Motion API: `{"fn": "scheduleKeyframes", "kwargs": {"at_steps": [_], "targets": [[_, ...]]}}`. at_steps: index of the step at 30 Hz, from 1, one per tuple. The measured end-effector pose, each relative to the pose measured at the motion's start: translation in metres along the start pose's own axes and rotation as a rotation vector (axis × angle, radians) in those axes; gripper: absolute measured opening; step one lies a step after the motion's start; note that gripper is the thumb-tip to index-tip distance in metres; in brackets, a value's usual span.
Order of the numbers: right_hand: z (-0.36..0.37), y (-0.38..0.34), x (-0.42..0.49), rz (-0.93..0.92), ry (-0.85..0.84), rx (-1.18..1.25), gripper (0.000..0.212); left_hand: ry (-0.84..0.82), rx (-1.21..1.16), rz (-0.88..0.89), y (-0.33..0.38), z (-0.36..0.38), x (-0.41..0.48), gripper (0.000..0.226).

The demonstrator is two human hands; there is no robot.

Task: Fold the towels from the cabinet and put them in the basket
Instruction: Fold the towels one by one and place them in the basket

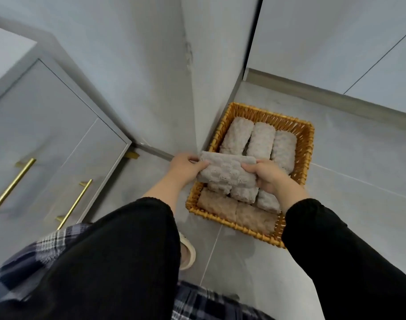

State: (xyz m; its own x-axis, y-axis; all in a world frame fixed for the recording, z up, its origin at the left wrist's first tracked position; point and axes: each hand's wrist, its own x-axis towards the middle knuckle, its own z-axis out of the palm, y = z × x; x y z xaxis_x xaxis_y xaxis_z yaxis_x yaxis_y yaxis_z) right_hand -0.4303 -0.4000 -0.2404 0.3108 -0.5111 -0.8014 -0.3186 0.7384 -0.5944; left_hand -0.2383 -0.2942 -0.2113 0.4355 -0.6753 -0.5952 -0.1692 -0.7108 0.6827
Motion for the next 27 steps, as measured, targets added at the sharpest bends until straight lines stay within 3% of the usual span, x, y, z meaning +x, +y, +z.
{"fn": "scheduleKeyframes", "kwargs": {"at_steps": [6,10,15,19,21,25,27], "targets": [[-0.008,0.077,0.021,0.194,0.065,0.096,0.027,-0.046,0.351,-0.024,-0.034,0.022,0.020,0.038],[0.002,0.108,0.027,0.224,0.170,0.142,0.021,-0.090,0.373,-0.033,-0.046,0.033,0.029,0.004],[0.021,0.131,0.045,0.256,0.242,0.195,0.028,-0.147,0.386,-0.051,-0.057,0.037,0.036,0.014],[0.029,0.136,0.060,0.210,0.346,-0.182,0.048,-0.176,0.449,-0.103,-0.067,0.036,0.041,0.026],[0.032,0.129,0.057,0.213,0.300,-0.492,0.052,-0.171,0.452,-0.128,-0.069,0.037,0.041,0.029],[0.031,0.105,0.044,0.118,0.157,-1.125,0.037,-0.176,0.459,-0.140,-0.067,0.036,0.043,0.029],[0.032,0.089,0.032,0.103,0.153,-1.444,0.045,-0.181,0.432,-0.149,-0.068,0.035,0.044,0.028]]}}
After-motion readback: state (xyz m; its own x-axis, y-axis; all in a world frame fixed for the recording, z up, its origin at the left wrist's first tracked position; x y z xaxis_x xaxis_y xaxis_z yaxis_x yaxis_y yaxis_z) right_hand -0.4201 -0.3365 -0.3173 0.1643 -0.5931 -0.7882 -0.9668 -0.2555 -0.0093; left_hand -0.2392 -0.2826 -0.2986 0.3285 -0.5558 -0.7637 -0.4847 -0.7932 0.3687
